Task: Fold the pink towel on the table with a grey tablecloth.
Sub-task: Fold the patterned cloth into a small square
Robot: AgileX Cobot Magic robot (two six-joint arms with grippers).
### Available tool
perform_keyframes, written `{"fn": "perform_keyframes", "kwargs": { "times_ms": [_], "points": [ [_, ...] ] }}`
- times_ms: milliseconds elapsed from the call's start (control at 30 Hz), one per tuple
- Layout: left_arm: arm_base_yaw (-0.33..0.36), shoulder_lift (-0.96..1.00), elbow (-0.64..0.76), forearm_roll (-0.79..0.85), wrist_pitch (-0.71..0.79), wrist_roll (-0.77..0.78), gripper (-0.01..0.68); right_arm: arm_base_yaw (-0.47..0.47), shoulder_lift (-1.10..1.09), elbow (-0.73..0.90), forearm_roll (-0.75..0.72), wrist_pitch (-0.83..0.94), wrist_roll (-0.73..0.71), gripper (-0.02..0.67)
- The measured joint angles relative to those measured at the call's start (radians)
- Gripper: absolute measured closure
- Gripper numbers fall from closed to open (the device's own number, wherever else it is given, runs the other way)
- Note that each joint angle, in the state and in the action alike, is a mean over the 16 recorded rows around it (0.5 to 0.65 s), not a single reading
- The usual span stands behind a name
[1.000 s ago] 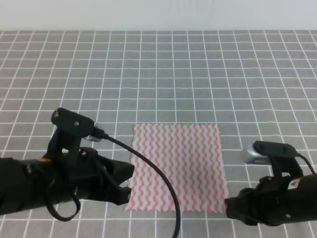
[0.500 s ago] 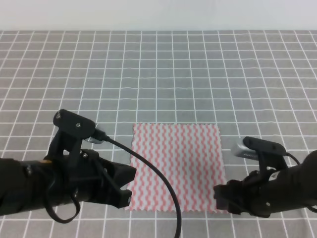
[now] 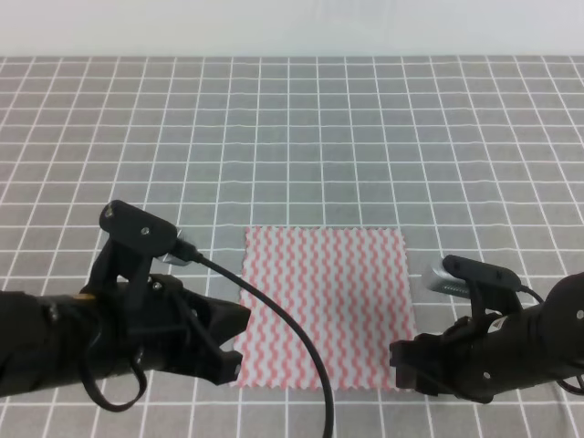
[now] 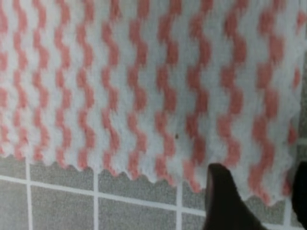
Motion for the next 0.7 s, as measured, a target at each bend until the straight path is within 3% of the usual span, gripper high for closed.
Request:
{"fn": "perform_keyframes", "kwargs": {
  "times_ms": [700],
  "points": [
    [0.0,0.0,0.0,0.0,-0.002,0.013,0.676,0.0,0.0,0.0,0.03,-0.009,-0.024,0.462]
  ]
}}
